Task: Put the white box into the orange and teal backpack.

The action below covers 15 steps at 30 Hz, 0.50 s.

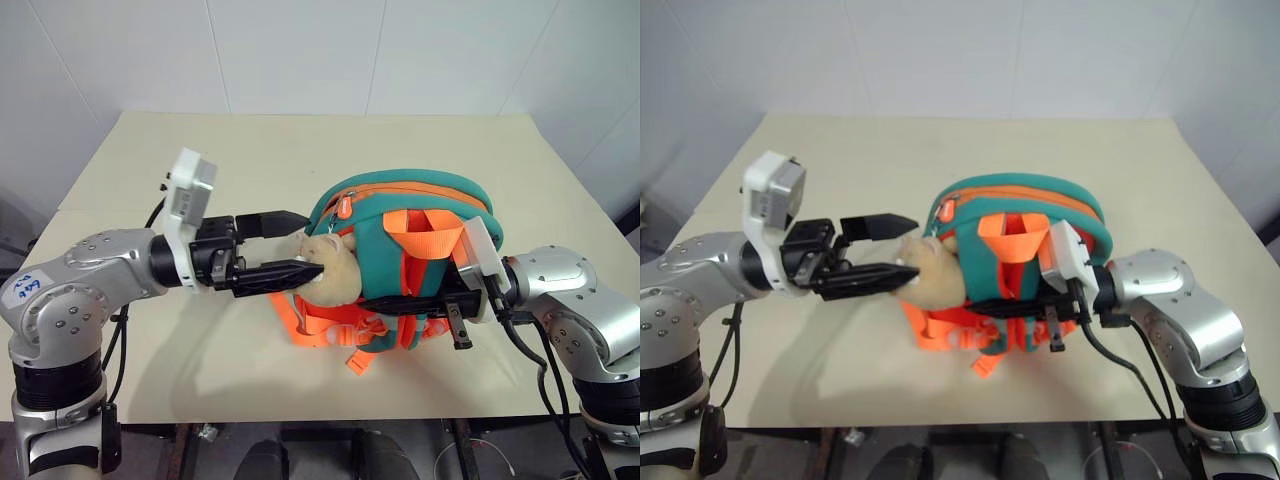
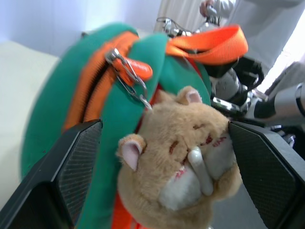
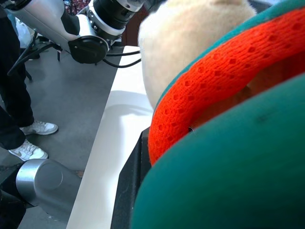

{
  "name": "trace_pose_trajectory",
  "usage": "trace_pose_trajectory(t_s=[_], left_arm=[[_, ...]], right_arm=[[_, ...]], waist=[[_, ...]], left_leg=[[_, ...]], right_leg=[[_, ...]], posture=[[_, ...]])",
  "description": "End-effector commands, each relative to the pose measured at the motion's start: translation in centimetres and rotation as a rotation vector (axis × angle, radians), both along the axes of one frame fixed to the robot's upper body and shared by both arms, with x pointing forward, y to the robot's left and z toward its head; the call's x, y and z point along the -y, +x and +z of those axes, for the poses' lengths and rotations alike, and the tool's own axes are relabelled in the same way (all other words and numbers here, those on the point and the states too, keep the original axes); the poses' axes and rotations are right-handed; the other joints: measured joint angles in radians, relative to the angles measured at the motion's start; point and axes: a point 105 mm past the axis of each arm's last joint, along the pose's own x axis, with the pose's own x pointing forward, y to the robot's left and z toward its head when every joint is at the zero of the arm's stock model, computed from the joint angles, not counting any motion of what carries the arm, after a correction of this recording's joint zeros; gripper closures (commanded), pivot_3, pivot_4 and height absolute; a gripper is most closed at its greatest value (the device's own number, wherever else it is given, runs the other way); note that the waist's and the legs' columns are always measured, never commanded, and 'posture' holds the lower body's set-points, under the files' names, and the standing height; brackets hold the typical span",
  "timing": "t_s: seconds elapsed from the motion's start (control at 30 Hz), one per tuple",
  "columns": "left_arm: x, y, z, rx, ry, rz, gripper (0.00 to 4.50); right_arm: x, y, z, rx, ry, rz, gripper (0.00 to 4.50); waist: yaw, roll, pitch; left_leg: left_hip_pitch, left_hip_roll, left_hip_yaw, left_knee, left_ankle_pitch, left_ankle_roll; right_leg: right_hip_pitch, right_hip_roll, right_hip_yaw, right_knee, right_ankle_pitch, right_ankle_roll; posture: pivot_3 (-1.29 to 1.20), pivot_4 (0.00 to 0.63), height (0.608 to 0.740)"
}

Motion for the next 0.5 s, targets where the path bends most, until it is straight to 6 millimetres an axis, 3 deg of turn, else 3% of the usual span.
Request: trace_pose_trajectory(t_s=[0.03, 0.33, 0.5], left_arm=[[1.0, -0.3, 0.1, 0.050, 0.044, -0.019, 0.04], [2.4, -0.8, -1.2, 0.048, 0.179, -0.080, 0.04], [2.2, -1.1, -0.5, 0.089, 0.192, -0.090, 0.04]], right_arm=[[-0.1, -0.2, 0.9, 0.054, 0.010, 0.005, 4.00], [-0.3, 0.1, 0.9, 0.062, 0.014, -0.003, 4.00], [-0.3, 0.2, 0.9, 0.064, 0.016, -0.009, 4.00]], waist=[[0.000, 0.000, 0.000], [0.000, 0.000, 0.000], [-0.001, 0.000, 0.000]], left_leg=[[0.000, 0.000, 0.000, 0.000, 0.000, 0.000], [0.000, 0.000, 0.000, 0.000, 0.000, 0.000], [0.000, 0.000, 0.000, 0.000, 0.000, 0.000]], right_leg=[[0.000, 0.000, 0.000, 0.000, 0.000, 0.000], [0.000, 0.000, 0.000, 0.000, 0.000, 0.000], [0.000, 0.000, 0.000, 0.000, 0.000, 0.000]], posture=[[0.00, 0.150, 0.740], [0.00, 0.150, 0.740], [0.00, 0.150, 0.740]])
